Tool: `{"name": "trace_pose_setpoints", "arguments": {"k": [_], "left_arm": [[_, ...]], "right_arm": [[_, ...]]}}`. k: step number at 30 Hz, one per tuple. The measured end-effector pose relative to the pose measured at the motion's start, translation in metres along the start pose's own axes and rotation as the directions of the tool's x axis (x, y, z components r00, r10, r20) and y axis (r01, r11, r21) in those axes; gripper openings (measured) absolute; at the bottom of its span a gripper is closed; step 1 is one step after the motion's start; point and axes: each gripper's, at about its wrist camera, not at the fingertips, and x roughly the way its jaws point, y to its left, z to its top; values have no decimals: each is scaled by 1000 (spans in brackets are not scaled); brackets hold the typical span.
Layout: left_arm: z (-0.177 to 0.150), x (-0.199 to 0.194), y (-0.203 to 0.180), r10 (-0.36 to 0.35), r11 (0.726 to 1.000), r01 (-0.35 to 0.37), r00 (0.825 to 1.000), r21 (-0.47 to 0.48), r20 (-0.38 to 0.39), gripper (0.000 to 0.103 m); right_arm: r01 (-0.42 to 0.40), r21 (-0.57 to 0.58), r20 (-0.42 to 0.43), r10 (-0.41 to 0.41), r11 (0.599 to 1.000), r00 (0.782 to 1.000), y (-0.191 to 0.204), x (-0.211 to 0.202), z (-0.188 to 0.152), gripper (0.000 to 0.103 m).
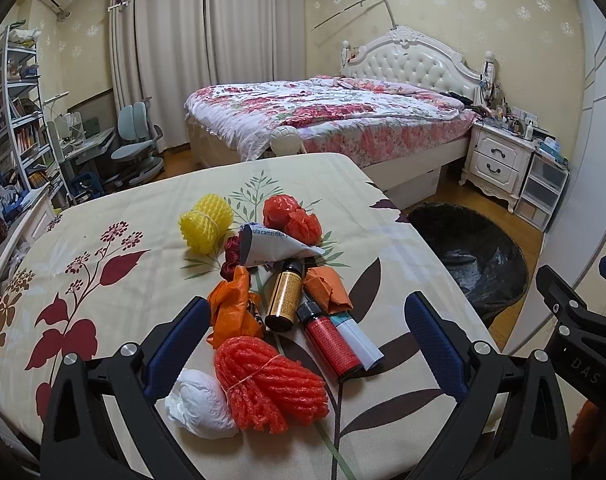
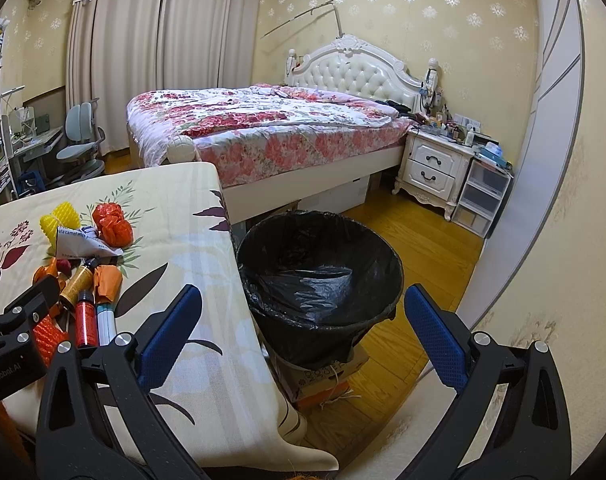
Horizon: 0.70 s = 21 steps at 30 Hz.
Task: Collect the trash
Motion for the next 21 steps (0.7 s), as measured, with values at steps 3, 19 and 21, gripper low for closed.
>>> {"name": "trace_pose_setpoints", "arguments": {"k": [3, 19, 21], "left_arm": [[0, 0, 0, 2, 1000, -2, 1000, 2, 1, 97], [-1, 1, -1, 1, 1000, -1, 1000, 2, 1, 97], [-1, 1, -1, 0, 1000, 0, 1000, 2, 1, 97]], "right_arm": [[-1, 0, -1, 1, 1000, 1000, 0, 0, 0, 99], [-1, 1, -3, 1, 1000, 1000, -1, 1, 0, 99], [-1, 1, -2, 1, 1000, 1000, -1, 1, -1, 99]]}}
